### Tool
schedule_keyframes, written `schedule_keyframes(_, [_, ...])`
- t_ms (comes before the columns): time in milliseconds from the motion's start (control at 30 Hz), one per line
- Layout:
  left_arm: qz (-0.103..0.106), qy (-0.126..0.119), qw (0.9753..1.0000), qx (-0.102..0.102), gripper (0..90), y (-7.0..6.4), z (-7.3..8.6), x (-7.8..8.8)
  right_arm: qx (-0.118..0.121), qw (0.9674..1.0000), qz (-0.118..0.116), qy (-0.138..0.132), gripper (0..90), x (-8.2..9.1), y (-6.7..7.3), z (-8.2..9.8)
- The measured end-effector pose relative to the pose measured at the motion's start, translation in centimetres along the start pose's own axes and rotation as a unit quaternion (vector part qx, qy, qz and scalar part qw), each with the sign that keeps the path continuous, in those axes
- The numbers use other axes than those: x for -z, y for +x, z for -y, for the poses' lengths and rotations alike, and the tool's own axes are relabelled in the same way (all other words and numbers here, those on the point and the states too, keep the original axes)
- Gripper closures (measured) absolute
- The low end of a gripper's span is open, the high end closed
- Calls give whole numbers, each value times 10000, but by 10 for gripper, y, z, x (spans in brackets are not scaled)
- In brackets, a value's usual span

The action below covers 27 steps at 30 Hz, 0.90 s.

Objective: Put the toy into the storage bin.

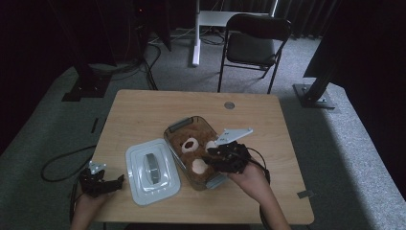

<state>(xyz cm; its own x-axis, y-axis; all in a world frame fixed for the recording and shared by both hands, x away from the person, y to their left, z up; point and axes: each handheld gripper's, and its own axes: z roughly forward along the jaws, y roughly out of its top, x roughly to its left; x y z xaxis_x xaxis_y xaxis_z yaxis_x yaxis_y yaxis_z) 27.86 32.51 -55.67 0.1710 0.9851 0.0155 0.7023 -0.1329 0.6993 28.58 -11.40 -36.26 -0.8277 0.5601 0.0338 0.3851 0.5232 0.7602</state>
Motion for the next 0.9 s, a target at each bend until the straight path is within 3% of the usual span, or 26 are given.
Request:
schedule_keyframes(167, [1,1,10000,-1,5,0,0,0,268,9979,-466,352,722,-16,10,6])
schedule_keyframes(233, [0,1,10000,0,5,0,0,0,295,9968,-543,505,725,-24,12,8])
schedule_keyframes(333, [1,3,10000,-1,5,0,0,0,289,9960,-513,668,726,-37,11,12])
schedule_keyframes(533, [0,2,10000,0,5,0,0,0,173,9962,-140,842,727,-56,3,8])
schedule_keyframes(733, [0,-10,10000,5,5,0,0,0,102,9934,-201,1125,743,-79,-2,6])
schedule_keyframes(833, [-1,-5,10000,1,5,0,0,0,96,9894,-273,1422,796,-92,-3,8])
schedule_keyframes(900, [-2,-6,10000,-8,5,0,0,0,252,9838,-330,1746,839,-105,1,12])
